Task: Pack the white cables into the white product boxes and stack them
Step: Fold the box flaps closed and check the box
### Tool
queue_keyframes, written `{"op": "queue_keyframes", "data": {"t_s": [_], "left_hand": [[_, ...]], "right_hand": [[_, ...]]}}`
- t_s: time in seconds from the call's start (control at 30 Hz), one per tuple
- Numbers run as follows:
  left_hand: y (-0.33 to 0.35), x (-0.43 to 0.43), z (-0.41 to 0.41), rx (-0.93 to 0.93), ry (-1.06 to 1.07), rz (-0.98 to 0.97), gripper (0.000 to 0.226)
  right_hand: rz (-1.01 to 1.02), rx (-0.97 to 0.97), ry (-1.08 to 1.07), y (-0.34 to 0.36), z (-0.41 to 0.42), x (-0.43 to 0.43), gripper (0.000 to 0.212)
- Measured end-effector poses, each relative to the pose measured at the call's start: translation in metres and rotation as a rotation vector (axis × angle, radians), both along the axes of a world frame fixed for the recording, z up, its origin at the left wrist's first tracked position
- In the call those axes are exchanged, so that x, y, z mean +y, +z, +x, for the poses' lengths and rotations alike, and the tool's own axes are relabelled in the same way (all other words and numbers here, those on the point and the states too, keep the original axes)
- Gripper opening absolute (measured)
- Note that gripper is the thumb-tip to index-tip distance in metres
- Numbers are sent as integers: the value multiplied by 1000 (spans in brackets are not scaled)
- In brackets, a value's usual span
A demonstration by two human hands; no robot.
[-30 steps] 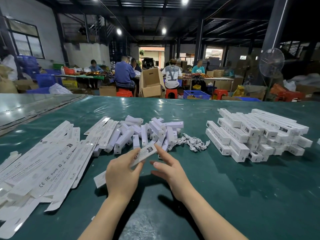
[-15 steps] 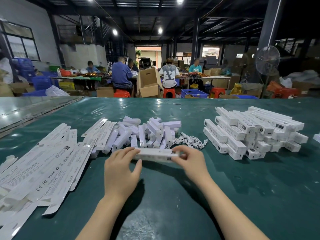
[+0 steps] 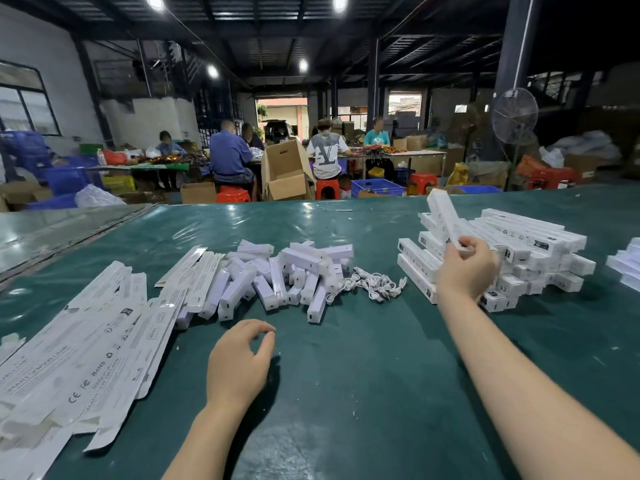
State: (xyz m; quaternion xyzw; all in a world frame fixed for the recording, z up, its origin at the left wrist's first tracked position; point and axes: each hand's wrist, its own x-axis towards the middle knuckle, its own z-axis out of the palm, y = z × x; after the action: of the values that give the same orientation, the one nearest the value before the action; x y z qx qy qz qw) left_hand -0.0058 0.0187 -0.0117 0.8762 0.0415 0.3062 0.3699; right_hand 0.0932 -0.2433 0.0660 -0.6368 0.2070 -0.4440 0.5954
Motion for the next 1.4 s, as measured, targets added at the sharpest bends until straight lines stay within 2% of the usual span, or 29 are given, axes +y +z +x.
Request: {"op": "queue_keyframes", "data": {"t_s": [0.13,0.27,0.4,0.5,0.57,0.67,0.77,0.87,0.93,1.0,1.1,1.2,1.33,1.4], "left_hand": [[-1,0,2,17,-22,-25,22],[-2,-1,4,42,-21,-19,28],[-3,-1,4,82,-13,-3,28],[-3,0,4,129,-4,17,22],[-3,0,3,141,-1,26,19],[-1,3,1,147,20,49,17],[4,10,-3,136,172,104,16],[9,26,-7,144,447,154,24],[14,41,-12,316,578,102,41],[18,51,-16,531,615,11,49],[20,52,-15,684,578,78,46],[21,50,-12,660,551,116,53],[15,49,-11,584,577,46,51],[13,50,-9,477,548,-33,55]], "right_hand": [[-5,129,-52,21,21,-25,25],[-62,252,25,24,24,-32,40],[-95,300,135,-9,11,-3,35],[-82,297,297,-46,-11,34,25],[-198,334,430,-66,-28,57,22],[-502,391,711,-76,-47,73,24],[-712,444,905,-72,-54,73,16],[-710,429,893,-72,-56,70,15],[-729,425,881,-72,-56,70,15],[-740,435,885,-72,-56,70,15],[-725,447,888,-72,-56,70,15],[-722,445,890,-72,-56,71,17],[-714,441,895,-72,-57,70,20],[-711,441,896,-71,-57,71,19]]}}
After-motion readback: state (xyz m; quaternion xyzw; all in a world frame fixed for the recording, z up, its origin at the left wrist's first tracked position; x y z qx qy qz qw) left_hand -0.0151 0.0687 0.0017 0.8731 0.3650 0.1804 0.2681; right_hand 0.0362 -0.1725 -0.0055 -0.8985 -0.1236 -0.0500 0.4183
